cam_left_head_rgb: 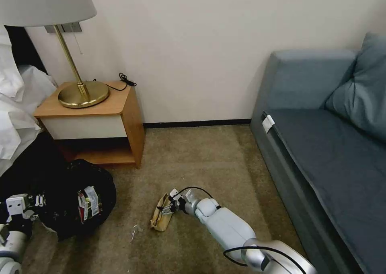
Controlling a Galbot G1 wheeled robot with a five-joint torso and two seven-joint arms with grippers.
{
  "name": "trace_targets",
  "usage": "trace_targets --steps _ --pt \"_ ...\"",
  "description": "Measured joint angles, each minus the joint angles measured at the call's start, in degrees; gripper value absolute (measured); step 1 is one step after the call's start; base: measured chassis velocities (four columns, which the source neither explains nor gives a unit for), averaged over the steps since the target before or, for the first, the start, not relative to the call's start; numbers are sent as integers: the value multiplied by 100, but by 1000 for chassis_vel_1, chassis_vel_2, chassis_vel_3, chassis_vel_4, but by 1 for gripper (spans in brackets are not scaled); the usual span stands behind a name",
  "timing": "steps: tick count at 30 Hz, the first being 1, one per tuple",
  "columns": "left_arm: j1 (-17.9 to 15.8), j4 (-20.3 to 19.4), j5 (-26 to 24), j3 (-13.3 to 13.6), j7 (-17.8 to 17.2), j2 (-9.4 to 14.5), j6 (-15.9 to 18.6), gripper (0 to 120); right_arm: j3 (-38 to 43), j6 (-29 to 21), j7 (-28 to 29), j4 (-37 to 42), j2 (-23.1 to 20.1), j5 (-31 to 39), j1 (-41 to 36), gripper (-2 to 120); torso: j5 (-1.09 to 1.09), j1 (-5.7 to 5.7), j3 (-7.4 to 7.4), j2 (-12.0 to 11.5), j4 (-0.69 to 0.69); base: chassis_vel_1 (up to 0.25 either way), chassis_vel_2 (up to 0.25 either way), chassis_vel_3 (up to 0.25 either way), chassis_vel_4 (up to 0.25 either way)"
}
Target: Pick up the trash bin, then pick up the garbage on the floor and place it into the trash bin.
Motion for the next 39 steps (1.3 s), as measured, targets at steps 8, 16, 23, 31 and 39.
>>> trace_targets --steps 8,16,23,31,39 --pt "-28 42 0 70 2 -2 -14 5 221 31 -101 -262 2 -183 -16 93 0 0 0 0 0 0 0 0 0" --pt "0 57 -25 46 3 20 -44 5 308 63 -212 -318 2 -249 -80 67 1 0 0 0 0 0 0 0 0" --pt "28 26 -29 37 10 -3 -62 5 384 67 -218 -335 0 -257 -64 40 0 0 0 0 0 0 0 0 0" --pt "72 0 -45 -5 16 2 -88 5 456 86 -224 -337 0 -295 -53 10 0 0 0 0 -1 0 0 0 0" --pt "132 0 -61 -43 32 13 -134 5 497 96 -228 -336 1 -351 -62 0 0 0 0 0 0 0 0 0 0"
